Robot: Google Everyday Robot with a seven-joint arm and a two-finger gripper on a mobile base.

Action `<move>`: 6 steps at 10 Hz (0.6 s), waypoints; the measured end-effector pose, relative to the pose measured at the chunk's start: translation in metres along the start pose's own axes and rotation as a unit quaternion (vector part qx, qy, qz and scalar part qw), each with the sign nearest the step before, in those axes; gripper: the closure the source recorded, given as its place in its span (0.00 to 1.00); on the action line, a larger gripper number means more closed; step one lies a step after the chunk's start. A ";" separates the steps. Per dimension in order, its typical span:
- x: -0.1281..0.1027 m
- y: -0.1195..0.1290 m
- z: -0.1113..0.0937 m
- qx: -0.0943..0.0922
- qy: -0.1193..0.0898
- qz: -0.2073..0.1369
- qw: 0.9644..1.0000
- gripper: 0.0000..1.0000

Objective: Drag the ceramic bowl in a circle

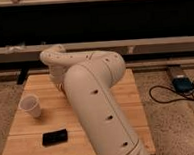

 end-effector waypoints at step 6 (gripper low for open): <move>0.039 0.090 -0.015 -0.038 0.009 -0.101 0.994 1.00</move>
